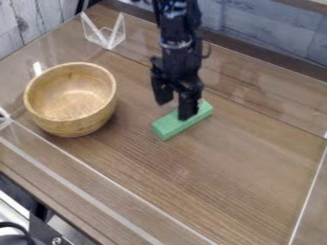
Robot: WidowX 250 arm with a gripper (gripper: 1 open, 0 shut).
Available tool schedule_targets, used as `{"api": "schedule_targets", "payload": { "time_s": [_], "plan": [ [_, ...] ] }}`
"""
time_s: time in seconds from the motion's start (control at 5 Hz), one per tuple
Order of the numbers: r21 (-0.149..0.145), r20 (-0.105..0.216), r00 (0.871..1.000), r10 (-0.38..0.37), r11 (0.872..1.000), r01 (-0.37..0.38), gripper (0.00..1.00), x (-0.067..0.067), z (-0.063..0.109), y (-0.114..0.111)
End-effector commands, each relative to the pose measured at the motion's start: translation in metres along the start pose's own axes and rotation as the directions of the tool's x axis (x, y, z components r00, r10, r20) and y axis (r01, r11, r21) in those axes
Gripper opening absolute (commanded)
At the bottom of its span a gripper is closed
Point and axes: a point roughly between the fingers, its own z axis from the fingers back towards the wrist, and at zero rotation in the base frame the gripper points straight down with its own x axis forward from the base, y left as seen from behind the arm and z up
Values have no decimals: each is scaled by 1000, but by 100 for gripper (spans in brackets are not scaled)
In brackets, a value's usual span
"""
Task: Put green object into wooden bowl
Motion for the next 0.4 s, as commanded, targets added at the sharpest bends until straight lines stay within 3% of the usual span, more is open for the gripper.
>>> {"api": "schedule_targets", "payload": {
  "time_s": [0.0,0.2],
  "plan": [
    [24,54,998,-46,999,44,100,22,17,-2],
    [21,34,995,-91,996,90,100,20,10,-4]
  ]
}}
